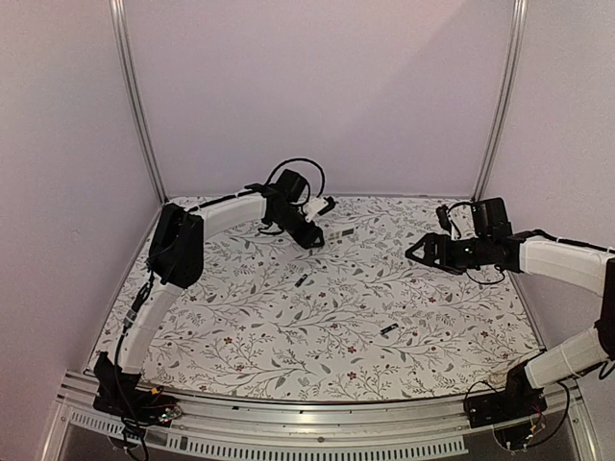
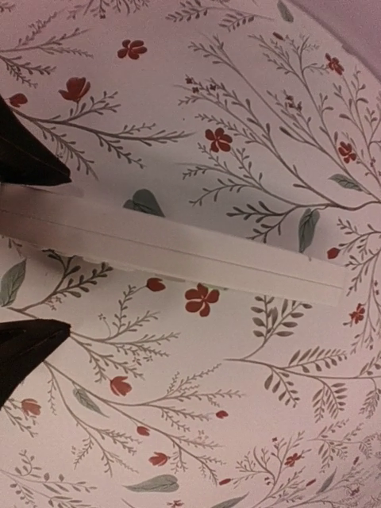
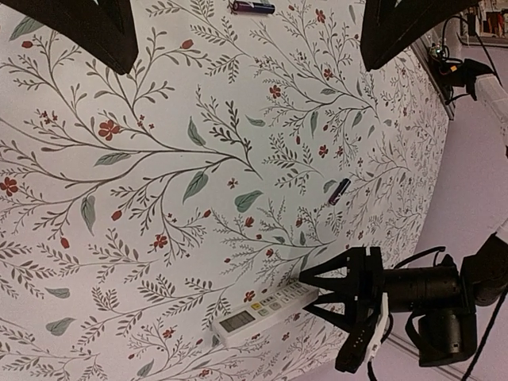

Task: Load the batteries into the remote control
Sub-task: Pick up the remote control from the center of the board, then pass from the left arm to the right, then remove the battery cover from the remote control.

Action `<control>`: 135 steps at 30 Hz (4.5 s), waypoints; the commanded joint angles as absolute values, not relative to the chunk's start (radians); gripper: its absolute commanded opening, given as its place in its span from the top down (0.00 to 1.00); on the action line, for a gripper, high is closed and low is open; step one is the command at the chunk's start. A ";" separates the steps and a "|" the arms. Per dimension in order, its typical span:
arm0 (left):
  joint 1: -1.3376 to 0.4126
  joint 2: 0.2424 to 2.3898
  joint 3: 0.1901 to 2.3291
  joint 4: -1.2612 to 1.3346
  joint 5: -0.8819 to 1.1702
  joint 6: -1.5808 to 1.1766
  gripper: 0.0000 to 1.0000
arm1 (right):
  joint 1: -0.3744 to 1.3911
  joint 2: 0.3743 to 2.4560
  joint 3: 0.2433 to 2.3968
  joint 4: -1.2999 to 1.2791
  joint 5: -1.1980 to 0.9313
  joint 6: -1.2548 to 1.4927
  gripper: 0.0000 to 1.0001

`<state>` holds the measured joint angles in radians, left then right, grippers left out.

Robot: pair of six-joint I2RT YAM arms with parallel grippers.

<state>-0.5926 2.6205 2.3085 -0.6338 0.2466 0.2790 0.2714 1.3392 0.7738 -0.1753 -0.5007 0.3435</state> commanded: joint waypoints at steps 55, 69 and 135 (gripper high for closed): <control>-1.160 2.049 1.416 0.397 -0.724 0.684 1.00 | 0.314 1.209 0.765 -0.027 -0.499 0.935 0.01; -1.249 2.095 1.336 0.738 -0.838 0.993 1.00 | 0.384 1.283 0.805 0.107 -0.473 1.037 0.13; -1.024 1.468 1.030 0.118 0.236 -0.417 0.13 | 0.393 1.253 0.823 0.309 -0.750 0.851 1.00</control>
<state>-1.0611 1.4796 1.0462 0.1307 -0.0654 -0.0605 0.3603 1.2633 0.8375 0.2897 -0.7055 0.9268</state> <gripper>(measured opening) 0.885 0.170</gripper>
